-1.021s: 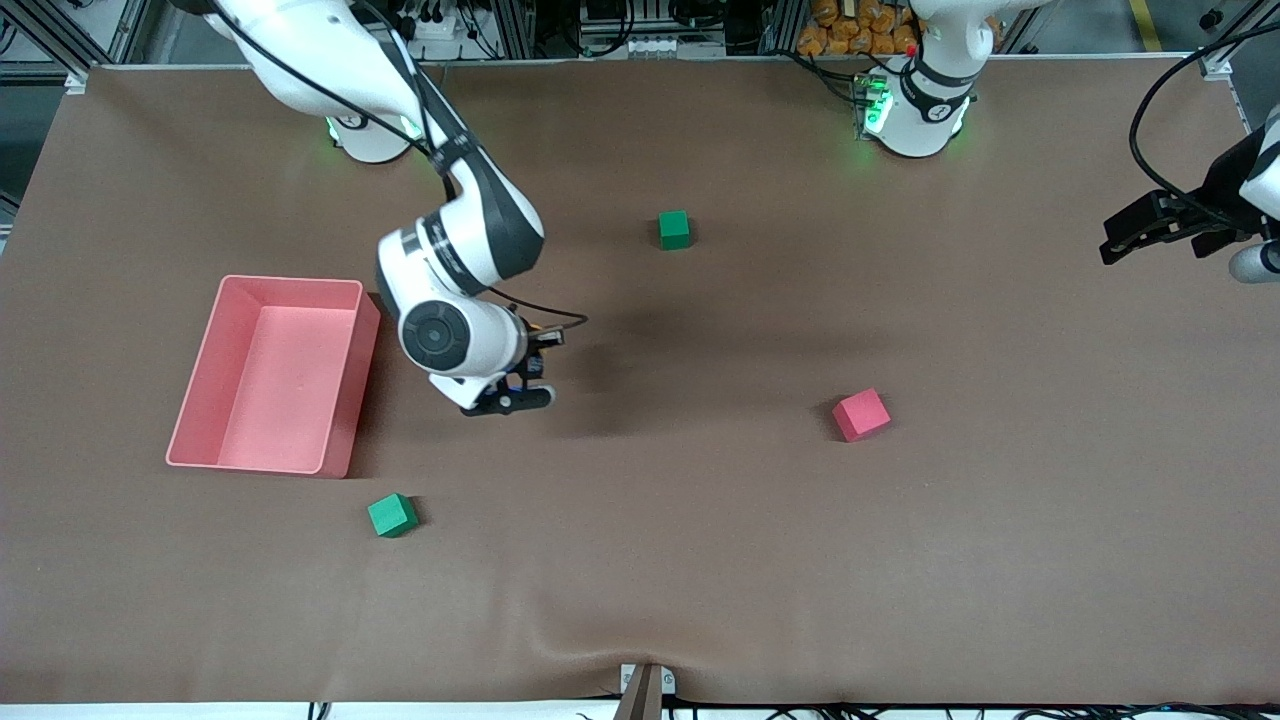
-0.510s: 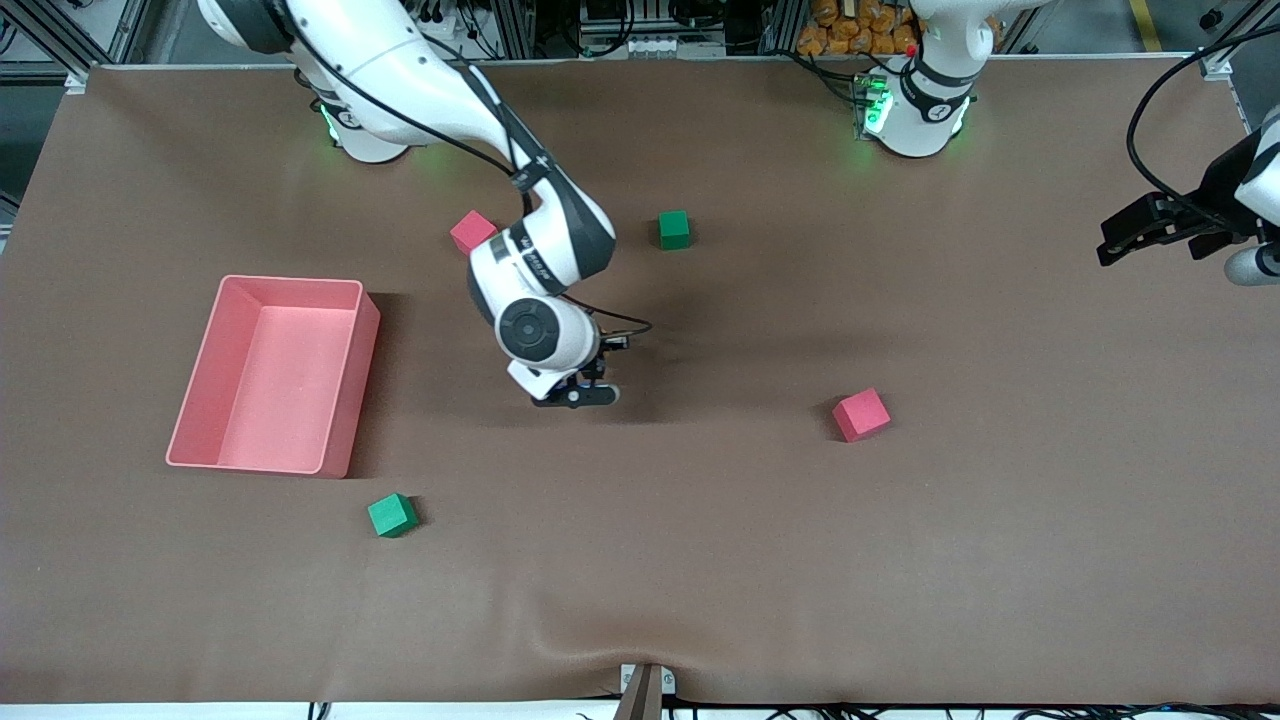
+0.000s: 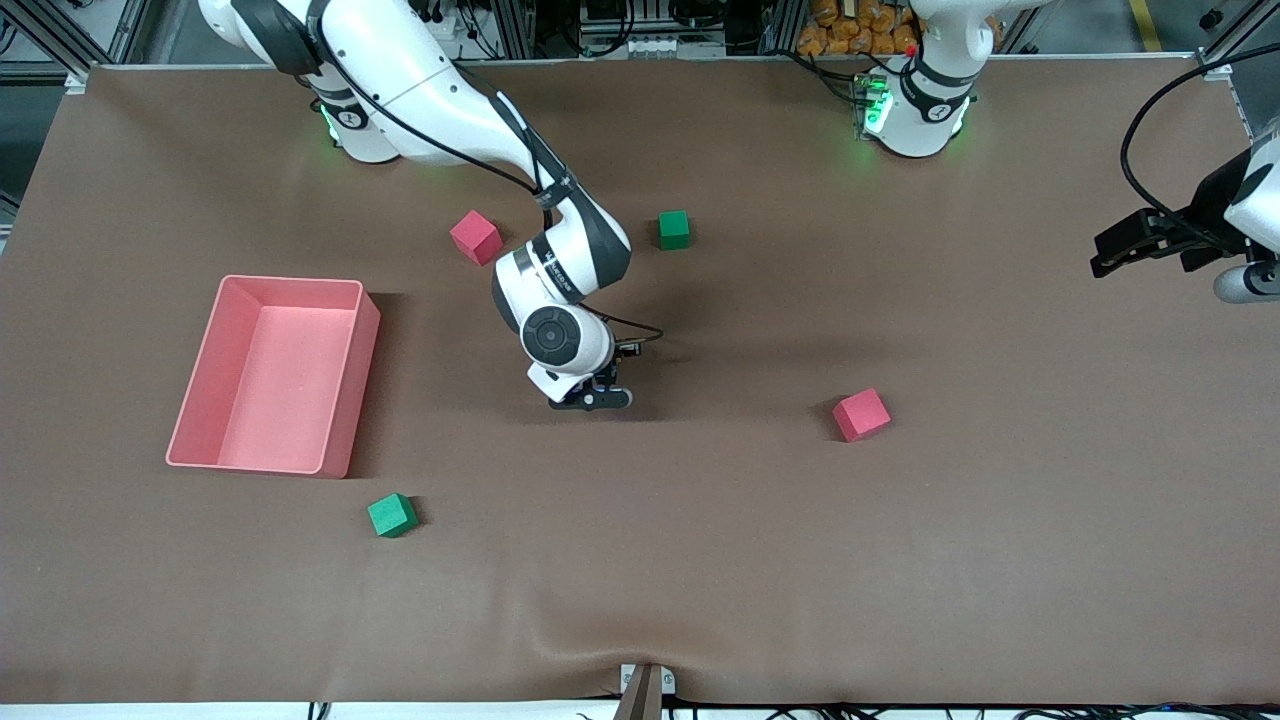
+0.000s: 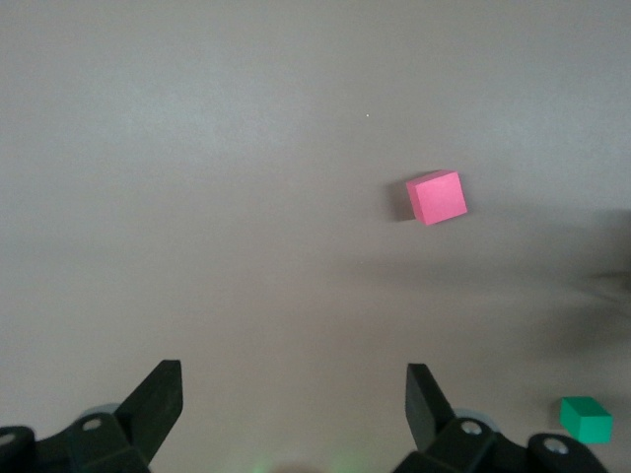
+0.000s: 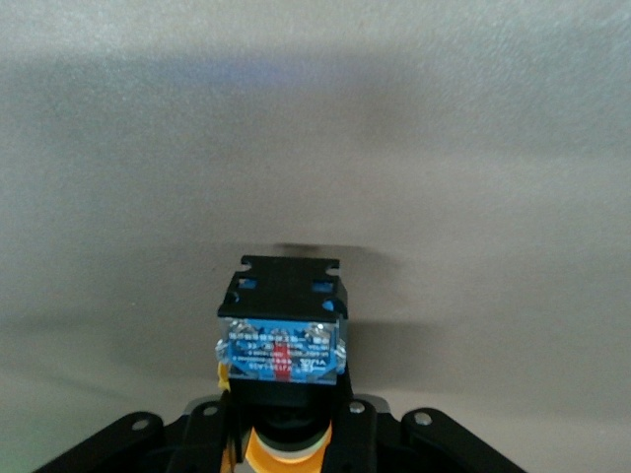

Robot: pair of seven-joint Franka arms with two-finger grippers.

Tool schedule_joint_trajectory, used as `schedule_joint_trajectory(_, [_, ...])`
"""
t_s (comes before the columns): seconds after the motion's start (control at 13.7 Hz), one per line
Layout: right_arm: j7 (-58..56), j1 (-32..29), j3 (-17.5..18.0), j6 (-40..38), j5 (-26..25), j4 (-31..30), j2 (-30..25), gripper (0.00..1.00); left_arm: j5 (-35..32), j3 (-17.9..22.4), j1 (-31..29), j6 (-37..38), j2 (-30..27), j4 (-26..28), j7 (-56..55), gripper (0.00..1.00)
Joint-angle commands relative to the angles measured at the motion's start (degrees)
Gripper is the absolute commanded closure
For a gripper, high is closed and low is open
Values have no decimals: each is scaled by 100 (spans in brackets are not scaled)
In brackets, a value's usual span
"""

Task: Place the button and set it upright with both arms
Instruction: 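Carry the button to the table middle with the right gripper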

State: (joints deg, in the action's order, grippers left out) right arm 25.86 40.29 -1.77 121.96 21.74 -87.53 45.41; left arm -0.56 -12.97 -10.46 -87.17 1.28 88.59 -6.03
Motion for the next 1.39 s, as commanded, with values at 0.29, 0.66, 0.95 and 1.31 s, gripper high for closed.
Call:
schedule_joint_trajectory(0.29, [-11, 58, -61, -67, 402, 157, 135, 93, 56, -39, -35, -10, -13, -44, 102, 0])
schedule_joint_trajectory(0.66, [-2, 58, -61, 413, 340, 131, 127, 36, 47, -48, 44, -45, 136, -44, -3, 0])
schedule_joint_trajectory(0.95, [-28, 49, -70, 689, 314, 105, 92, 13, 47, -48, 36, -256, 136, -9, -3, 0])
schedule_joint_trajectory(1.31, [-519, -21, -70, 628, 235, 105, -22, 2, 56, -57, 36, -256, 145, -35, 5, 0])
